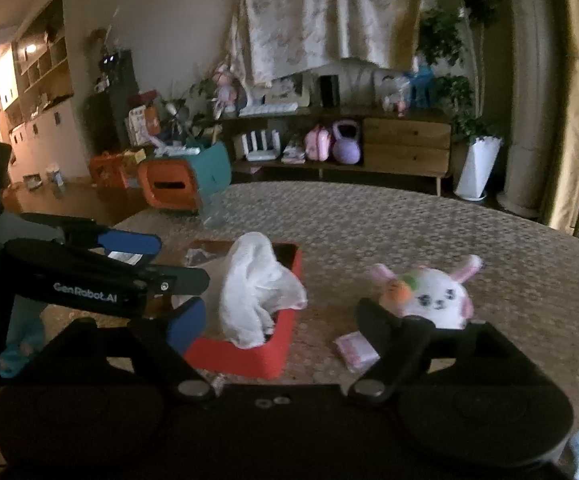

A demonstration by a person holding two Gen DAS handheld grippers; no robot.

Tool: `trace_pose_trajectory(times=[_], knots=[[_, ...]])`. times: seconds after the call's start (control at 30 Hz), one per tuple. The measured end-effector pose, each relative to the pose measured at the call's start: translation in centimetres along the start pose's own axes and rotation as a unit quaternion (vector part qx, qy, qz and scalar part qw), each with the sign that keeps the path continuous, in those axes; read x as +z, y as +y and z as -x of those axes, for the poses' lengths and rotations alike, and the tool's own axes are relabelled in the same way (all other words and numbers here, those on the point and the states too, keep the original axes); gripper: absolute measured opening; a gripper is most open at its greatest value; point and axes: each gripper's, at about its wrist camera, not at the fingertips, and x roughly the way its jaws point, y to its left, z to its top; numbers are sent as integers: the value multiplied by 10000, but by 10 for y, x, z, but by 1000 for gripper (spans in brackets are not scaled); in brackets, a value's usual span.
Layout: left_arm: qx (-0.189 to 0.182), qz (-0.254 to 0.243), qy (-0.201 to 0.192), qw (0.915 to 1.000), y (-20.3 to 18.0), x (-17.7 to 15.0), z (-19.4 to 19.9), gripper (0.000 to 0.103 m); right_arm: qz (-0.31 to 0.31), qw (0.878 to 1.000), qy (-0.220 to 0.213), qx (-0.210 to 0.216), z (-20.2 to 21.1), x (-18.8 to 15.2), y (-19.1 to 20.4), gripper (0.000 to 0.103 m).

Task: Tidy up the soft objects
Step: 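Move both open tools back over the table toward the packet and blue mask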

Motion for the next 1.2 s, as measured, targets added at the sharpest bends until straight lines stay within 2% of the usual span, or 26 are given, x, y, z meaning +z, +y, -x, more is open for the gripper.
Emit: trace_pose_trajectory(times=[0.4, 0.53, 0.63, 0.8, 0.93, 1.07, 1.2], knots=[[-407, -172, 47, 9990, -56, -11, -12, 90, -157, 9981, -110, -581, 76, -40, -59, 89], [-639, -207, 73, 9977, -72, -15, -20, 98, -316, 9960, -105, -834, 95, -54, -81, 90], [-746, -296, 74, 9967, -83, -19, -28, 100, -416, 9939, -86, -1016, 104, -66, -97, 90], [-917, -506, 63, 9945, -99, -25, -42, 101, -593, 9897, 7, -1306, 112, -85, -125, 90], [-1115, -484, 280, 9922, -103, -28, -62, 101, -704, 9869, 122, -1444, 109, -100, -141, 90], [-1062, -311, 216, 9936, -102, -32, -81, 101, -778, 9840, 287, -1574, 99, -113, -156, 90], [-976, -180, 319, 9946, -99, -34, -103, 101, -848, 9813, 398, -1681, 89, -121, -172, 90]])
